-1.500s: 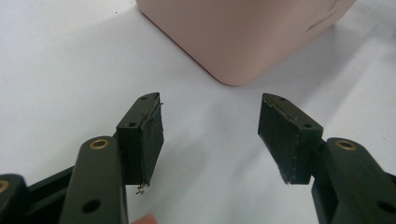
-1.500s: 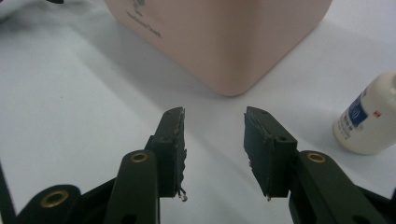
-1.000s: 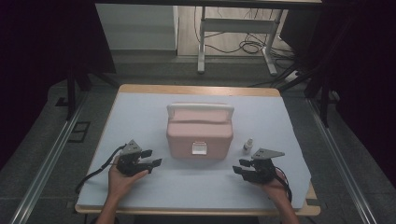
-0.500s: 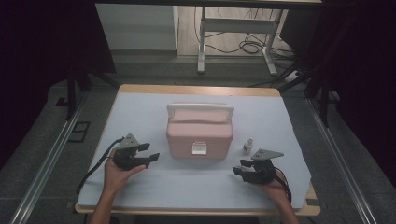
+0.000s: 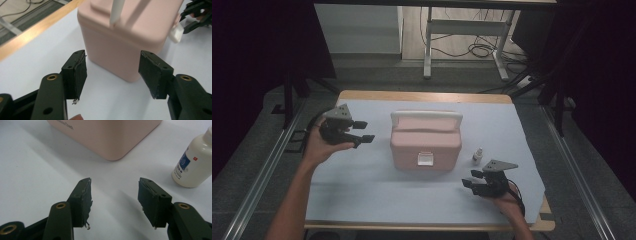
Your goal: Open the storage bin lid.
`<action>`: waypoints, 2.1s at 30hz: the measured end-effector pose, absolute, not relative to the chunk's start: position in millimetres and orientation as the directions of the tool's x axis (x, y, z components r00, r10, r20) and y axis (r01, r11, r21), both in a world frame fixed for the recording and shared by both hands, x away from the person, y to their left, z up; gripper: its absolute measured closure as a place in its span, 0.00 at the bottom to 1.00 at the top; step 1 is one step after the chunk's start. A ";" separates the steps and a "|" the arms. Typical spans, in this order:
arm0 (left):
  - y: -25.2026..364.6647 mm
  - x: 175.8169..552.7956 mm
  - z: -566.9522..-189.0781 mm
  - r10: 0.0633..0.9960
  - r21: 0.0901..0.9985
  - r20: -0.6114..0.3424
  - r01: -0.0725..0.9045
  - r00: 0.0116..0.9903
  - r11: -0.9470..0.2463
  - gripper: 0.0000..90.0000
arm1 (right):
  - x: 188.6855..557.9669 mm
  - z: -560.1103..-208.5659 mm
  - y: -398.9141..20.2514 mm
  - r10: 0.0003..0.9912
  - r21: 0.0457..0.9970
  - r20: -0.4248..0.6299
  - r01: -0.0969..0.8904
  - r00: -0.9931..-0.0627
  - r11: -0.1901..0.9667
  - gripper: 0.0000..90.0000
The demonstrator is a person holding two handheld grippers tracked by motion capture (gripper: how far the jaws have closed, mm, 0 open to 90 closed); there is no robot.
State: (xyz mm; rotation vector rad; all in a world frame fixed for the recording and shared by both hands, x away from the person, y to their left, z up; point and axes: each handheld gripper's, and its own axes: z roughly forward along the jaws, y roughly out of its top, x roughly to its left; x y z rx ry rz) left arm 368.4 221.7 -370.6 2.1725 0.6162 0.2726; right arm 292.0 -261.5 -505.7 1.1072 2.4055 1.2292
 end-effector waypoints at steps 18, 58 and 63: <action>164.3 429.5 -298.3 0.298 0.628 0.031 0.213 0.954 -0.749 0.43 | 292.5 -512.0 -254.8 0.702 0.748 0.125 0.531 -0.701 0.397 0.50; 84.1 456.0 -300.5 0.123 0.461 0.007 0.106 0.992 -0.881 0.89 | 292.7 -510.1 -253.1 0.708 0.755 0.114 0.524 -0.697 0.394 0.54; 86.5 462.9 -297.4 0.115 0.476 -0.015 0.108 0.993 -0.873 0.88 | 289.9 -502.1 -251.6 0.703 0.780 0.110 0.499 -0.703 0.378 0.63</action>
